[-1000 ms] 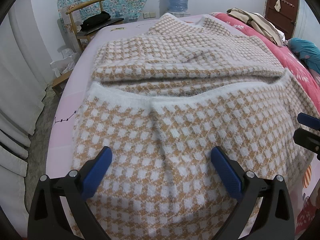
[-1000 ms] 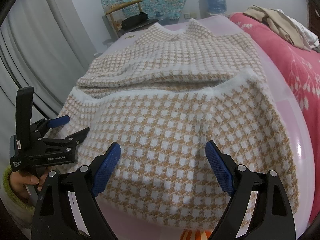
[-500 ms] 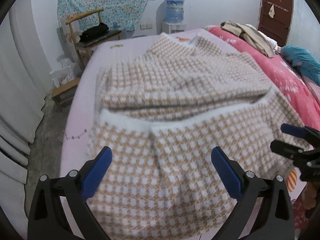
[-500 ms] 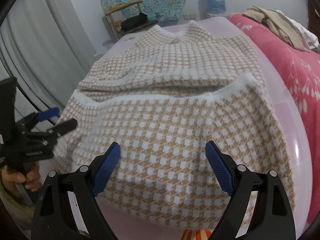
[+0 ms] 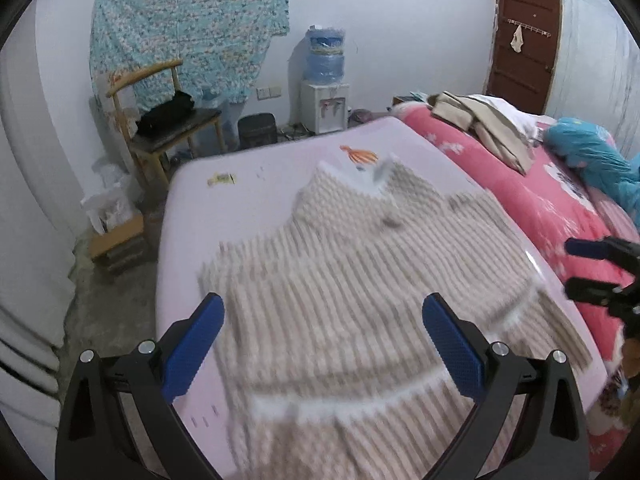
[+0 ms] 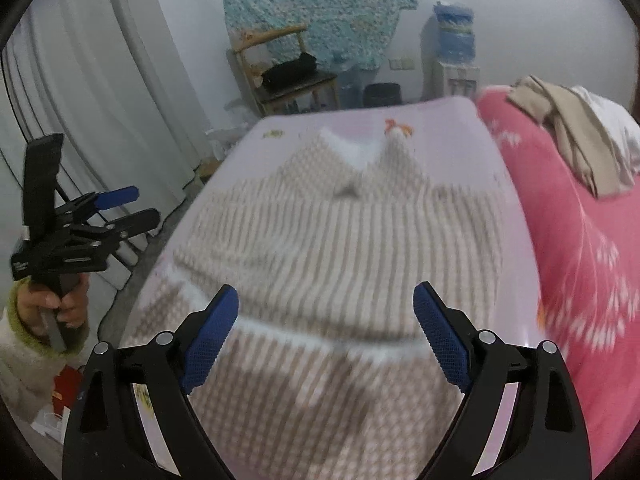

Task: Fold large clothes

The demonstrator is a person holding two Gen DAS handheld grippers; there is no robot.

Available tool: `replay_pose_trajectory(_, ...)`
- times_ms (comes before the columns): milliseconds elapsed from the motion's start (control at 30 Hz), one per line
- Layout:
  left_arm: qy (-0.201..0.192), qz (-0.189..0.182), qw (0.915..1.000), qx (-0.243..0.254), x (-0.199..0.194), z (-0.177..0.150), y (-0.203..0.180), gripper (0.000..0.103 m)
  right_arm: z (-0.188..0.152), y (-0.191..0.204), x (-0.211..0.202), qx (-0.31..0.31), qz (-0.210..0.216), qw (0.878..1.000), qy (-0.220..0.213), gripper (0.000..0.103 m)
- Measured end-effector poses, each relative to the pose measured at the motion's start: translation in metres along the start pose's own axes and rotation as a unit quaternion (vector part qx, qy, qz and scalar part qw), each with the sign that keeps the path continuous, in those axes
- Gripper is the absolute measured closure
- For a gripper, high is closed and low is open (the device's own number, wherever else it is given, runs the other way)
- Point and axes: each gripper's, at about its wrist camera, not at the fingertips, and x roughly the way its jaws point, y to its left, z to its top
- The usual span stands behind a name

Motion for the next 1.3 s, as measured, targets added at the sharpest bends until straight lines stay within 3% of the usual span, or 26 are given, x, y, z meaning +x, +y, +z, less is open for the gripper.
replay_pose_trajectory(167, -0.001, -0.006, 1.0, -0.004, 0.054, 0.054, 0.008, 0.005, 0.066, -0.029, 0.038, 0.005, -0.004, 1.0, 0.011, 0.018)
replay_pose_trajectory(333, 0.019, -0.048, 0.9958, -0.076, 0.13, 0.107, 0.018, 0.005, 0.122, -0.066, 0.104, 0.054, -0.009, 0.998, 0.038, 0.018)
replay_pose_trajectory(500, 0.041, -0.053, 0.9906, -0.119, 0.193, 0.137, 0.019, 0.006, 0.158, -0.102, 0.175, 0.126, -0.005, 0.989, 0.075, 0.018)
replay_pose_trajectory(633, 0.075, -0.068, 0.9814, -0.163, 0.238, 0.143, 0.022, 0.017, 0.168, -0.124, 0.214, 0.191, 0.019, 0.976, 0.105, 0.032)
replay_pose_trajectory(767, 0.11, -0.046, 0.977, -0.176, 0.266, 0.14, 0.023, 0.038, 0.17, -0.136, 0.238, 0.222, 0.026, 0.966, 0.128, 0.045)
replay_pose_trajectory(800, 0.115, -0.049, 0.9743, -0.187, 0.269, 0.139, 0.025, 0.042, 0.169, -0.138, 0.243, 0.229, 0.03, 0.963, 0.135, 0.047)
replay_pose_trajectory(833, 0.119, -0.054, 0.972, -0.195, 0.272, 0.138, 0.028, 0.054, 0.169, -0.14, 0.246, 0.232, 0.032, 0.962, 0.14, 0.054)
replay_pose_trajectory(900, 0.122, -0.072, 0.9685, -0.205, 0.273, 0.136, 0.031, 0.065, 0.167, -0.139, 0.252, 0.227, 0.034, 0.961, 0.152, 0.072)
replay_pose_trajectory(933, 0.12, -0.077, 0.9689, -0.202, 0.272, 0.136, 0.03, 0.077, 0.169, -0.139, 0.254, 0.222, 0.031, 0.962, 0.156, 0.081)
replay_pose_trajectory(1033, 0.113, -0.08, 0.9726, -0.187, 0.262, 0.135, 0.027, 0.09, 0.17, -0.13, 0.247, 0.196, 0.028, 0.969, 0.148, 0.092)
replay_pose_trajectory(1167, 0.089, -0.093, 0.9789, -0.158, 0.233, 0.14, 0.022, 0.092, 0.169, -0.116, 0.215, 0.156, 0.048, 0.979, 0.122, 0.094)
replay_pose_trajectory(1300, 0.061, -0.116, 0.9857, -0.106, 0.179, 0.135, 0.015, 0.093, 0.155, -0.094, 0.162, 0.091, 0.073, 0.989, 0.092, 0.094)
